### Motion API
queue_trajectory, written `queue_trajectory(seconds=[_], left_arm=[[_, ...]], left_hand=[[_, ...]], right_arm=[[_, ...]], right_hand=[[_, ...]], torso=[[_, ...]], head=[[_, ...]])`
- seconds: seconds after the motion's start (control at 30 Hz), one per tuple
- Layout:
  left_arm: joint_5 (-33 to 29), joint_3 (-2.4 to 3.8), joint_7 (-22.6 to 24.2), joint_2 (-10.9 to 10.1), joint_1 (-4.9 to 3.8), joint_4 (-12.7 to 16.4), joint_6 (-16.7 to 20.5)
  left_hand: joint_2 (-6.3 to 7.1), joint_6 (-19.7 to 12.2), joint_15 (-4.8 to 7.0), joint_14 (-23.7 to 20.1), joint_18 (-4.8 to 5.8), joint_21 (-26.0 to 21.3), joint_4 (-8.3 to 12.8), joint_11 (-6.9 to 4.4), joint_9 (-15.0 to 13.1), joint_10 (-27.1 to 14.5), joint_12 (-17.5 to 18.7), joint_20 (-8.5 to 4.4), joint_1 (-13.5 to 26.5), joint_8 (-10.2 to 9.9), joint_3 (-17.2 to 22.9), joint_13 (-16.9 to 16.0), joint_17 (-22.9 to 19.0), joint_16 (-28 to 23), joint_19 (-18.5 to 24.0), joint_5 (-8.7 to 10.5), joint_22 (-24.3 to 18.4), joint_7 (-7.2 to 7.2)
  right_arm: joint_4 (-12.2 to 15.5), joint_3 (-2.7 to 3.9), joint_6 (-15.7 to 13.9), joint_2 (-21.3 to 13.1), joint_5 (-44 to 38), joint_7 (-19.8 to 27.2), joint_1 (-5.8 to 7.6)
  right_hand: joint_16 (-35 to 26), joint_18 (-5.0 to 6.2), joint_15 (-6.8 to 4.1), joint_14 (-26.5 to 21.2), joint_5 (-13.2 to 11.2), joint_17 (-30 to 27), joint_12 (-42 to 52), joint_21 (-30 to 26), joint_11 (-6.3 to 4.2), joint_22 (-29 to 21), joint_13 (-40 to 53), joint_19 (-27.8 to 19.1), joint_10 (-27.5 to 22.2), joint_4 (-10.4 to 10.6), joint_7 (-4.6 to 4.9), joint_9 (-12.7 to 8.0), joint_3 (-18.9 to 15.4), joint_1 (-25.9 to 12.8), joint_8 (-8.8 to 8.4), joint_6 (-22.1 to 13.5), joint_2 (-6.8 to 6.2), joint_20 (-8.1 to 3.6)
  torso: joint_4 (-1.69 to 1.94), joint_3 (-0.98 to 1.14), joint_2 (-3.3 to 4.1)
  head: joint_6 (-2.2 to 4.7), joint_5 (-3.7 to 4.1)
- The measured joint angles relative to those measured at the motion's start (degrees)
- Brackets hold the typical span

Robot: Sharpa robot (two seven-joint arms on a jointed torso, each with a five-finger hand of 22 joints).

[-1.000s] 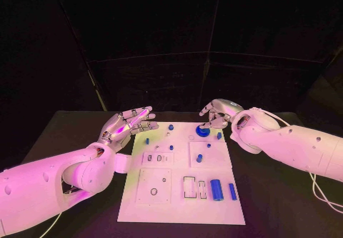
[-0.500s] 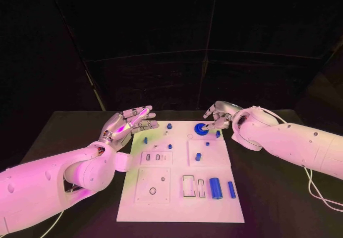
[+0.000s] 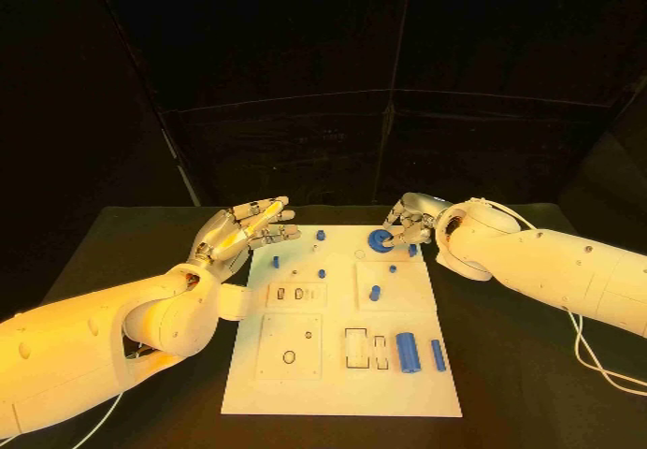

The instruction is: Assemble the parts on the task board

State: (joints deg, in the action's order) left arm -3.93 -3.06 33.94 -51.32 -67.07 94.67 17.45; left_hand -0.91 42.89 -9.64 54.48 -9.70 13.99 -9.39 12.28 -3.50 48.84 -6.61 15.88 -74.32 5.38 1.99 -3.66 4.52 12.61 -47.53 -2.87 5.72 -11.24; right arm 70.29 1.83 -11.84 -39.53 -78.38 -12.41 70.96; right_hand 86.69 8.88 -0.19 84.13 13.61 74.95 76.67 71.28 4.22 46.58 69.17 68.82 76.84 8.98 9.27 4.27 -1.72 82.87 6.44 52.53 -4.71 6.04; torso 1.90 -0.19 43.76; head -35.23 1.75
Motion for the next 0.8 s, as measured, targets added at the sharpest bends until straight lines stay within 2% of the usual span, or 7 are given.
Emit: queue_trajectory(seconds=[0.17,0.33,0.37,0.4,0.8], left_arm=[[0.0,0.0,-0.01,0.08,0.0,-0.08,0.0],[0.0,0.0,-0.03,0.11,0.0,-0.15,0.0],[0.0,0.0,-0.03,0.12,0.0,-0.16,0.0],[0.0,0.0,-0.03,0.13,0.0,-0.17,0.0],[0.0,-0.01,-0.1,0.15,0.0,-0.24,0.0]], left_hand=[[0.0,0.0,0.0,0.0,0.0,0.0,0.0,0.0,0.0,0.0,0.0,-0.17,0.0,0.0,0.0,0.0,-0.03,0.0,-0.17,0.0,-0.06,0.0],[0.0,0.0,0.0,0.0,0.0,0.0,0.0,0.0,0.0,0.0,0.0,-0.17,0.0,-0.25,0.0,0.0,-0.03,0.0,-0.17,0.0,-0.05,0.0],[0.0,0.0,0.0,0.0,0.0,0.0,0.0,0.0,0.0,0.0,0.0,-0.17,0.0,-0.25,0.0,0.0,-0.03,0.0,-0.17,0.0,-0.05,0.0],[0.0,0.0,0.0,0.0,0.0,0.0,0.0,0.0,0.0,0.0,0.0,-0.17,0.0,-0.25,0.0,0.0,-0.03,0.0,-0.17,0.0,-0.05,0.0],[0.0,0.0,0.0,0.0,0.0,0.0,0.0,0.0,0.0,0.0,0.0,-0.17,0.0,-0.25,0.0,0.0,-0.1,-0.3,-0.17,0.0,-0.12,0.0]], right_arm=[[-0.17,0.0,0.77,0.32,-0.25,0.0,-0.01],[-0.27,0.0,1.25,0.53,-0.46,0.13,-0.03],[-0.28,0.0,1.33,0.57,-0.49,0.15,-0.03],[-0.29,0.0,1.43,0.63,-0.54,0.18,-0.03],[-0.57,0.04,1.79,1.13,-1.09,0.39,0.01]], right_hand=[[0.17,0.0,0.0,0.0,-0.1,0.0,1.0,0.12,-0.13,0.37,1.62,0.21,0.74,-0.5,-0.26,0.0,0.14,0.29,0.05,0.28,0.28,-0.21],[0.17,0.0,0.0,0.0,-0.1,-0.01,2.08,0.39,-0.14,0.85,3.16,0.44,1.69,-0.73,-0.08,-0.01,0.36,0.53,0.21,0.47,0.52,-0.05],[0.17,-0.08,0.0,0.0,-0.1,-0.01,2.25,0.4,-0.23,0.92,3.33,0.62,1.78,-0.73,-0.08,-0.01,0.36,0.53,0.21,0.47,0.52,-0.23],[0.17,-0.88,0.0,0.0,-0.32,-0.01,2.26,0.39,-0.1,1.01,3.52,0.61,1.91,-0.73,-0.08,-0.01,0.36,0.53,0.21,0.47,0.52,-0.23],[0.39,-0.9,0.0,0.0,-0.31,-0.01,3.22,1.01,-0.13,1.82,5.02,1.02,2.72,-1.03,-0.28,-0.03,0.35,0.53,0.21,0.67,0.52,-0.22]], torso=[[-0.01,0.03,0.01],[-0.03,0.04,0.04],[-0.03,0.04,0.04],[-0.03,0.05,0.04],[-0.03,0.09,0.07]], head=[[-0.03,-0.04],[-0.16,-0.05],[-0.17,-0.05],[-0.18,-0.05],[-0.21,-0.05]])
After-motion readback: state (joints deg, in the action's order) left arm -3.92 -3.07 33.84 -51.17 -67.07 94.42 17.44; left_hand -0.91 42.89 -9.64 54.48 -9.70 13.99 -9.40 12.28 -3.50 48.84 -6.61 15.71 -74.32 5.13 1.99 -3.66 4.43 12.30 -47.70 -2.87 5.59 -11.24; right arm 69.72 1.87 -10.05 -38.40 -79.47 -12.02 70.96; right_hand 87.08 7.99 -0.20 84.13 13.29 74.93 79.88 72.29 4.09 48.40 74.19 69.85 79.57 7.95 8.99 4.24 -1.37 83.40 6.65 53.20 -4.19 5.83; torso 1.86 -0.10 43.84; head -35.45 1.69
